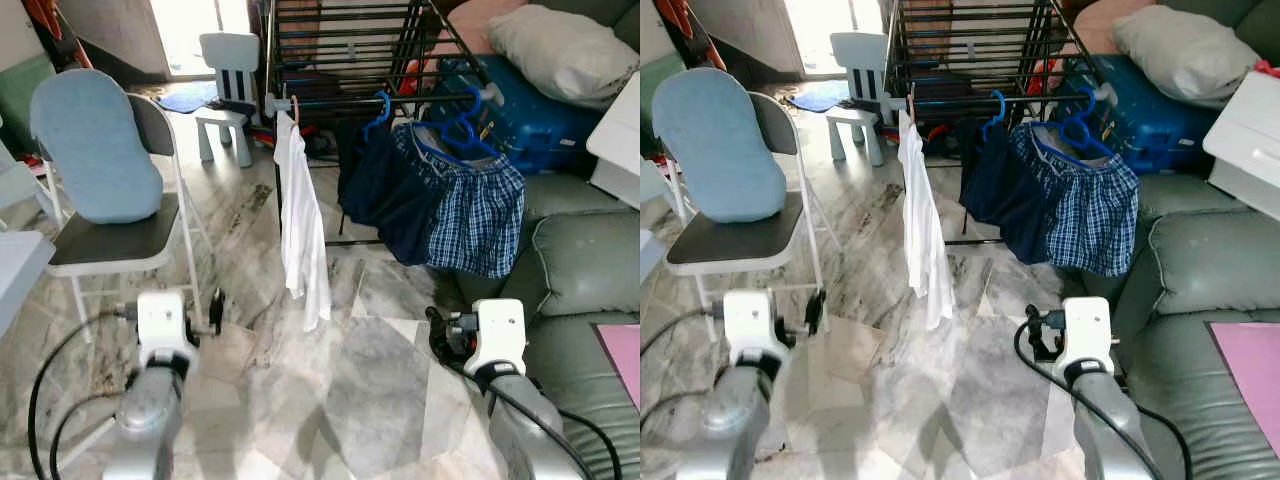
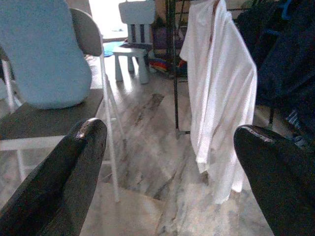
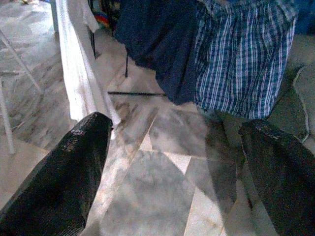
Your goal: Hang hanger
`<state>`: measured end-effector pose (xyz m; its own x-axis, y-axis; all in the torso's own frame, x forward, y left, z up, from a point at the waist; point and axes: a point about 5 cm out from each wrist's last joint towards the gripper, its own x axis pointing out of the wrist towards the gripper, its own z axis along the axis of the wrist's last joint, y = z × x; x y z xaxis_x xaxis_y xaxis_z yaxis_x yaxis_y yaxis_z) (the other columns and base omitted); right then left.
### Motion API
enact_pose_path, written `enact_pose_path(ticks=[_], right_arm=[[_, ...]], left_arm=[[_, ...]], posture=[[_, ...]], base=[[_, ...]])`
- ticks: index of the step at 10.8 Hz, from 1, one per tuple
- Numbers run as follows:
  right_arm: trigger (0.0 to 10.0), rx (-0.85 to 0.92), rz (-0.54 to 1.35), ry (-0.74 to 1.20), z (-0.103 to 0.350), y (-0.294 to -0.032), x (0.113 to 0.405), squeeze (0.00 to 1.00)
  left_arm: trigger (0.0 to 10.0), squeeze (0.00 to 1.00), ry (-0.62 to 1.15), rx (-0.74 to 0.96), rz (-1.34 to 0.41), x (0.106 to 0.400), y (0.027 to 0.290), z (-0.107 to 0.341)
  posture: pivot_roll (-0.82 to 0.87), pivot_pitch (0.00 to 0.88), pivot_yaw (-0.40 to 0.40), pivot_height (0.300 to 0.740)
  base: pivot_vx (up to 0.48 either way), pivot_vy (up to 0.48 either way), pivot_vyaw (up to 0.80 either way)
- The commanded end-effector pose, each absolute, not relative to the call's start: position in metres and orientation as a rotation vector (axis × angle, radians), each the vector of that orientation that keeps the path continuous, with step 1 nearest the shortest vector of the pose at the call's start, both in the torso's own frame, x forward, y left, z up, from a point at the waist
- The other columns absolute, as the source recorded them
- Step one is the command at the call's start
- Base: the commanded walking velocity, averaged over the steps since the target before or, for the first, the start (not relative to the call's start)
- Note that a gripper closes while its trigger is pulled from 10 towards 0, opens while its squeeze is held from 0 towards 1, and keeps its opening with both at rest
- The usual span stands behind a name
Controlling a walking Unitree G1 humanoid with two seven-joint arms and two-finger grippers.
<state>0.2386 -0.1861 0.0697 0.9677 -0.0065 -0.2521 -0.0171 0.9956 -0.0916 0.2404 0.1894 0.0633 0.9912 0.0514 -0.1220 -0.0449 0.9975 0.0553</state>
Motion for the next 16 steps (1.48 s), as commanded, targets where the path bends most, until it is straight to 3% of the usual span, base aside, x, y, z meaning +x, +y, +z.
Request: enact_pose_path(ticks=[1,6,9,13,16], right_arm=[[10.0,-0.112,0.022,0.281,0.058,-0.185,0.233,0.00],[10.0,-0.070,0.081,0.346,0.026,-0.181,0.236,0.00],[10.0,-0.078,0.065,0.371,0.014,-0.195,0.239,0.00],[10.0,-0.125,0.087,0.170,0.046,-0.187,0.264,0.00],[10.0,-0.136,0.112,0.097,0.063,-0.184,0.269,0.00]], left_arm=[[10.0,0.00,0.146,0.069,0.048,0.232,0.188,0.057],[10.0,0.00,0.239,0.118,0.020,0.238,0.186,0.026],[10.0,0.00,0.199,0.118,0.033,0.260,0.186,0.030],[10.0,0.00,0.141,0.114,0.129,0.267,0.206,0.038],[10.0,0.00,0.032,0.064,0.178,0.274,0.204,0.060]], posture=[[-0.14,0.000,0.024,0.740],[-0.17,0.000,0.062,0.740],[-0.19,0.000,0.089,0.740],[-0.16,0.000,0.076,0.740],[-0.14,0.000,0.019,0.740]], base=[[0.000,0.000,0.00],[0.000,0.000,0.00],[0.000,0.000,0.00],[0.000,0.000,0.00],[0.000,0.000,0.00]])
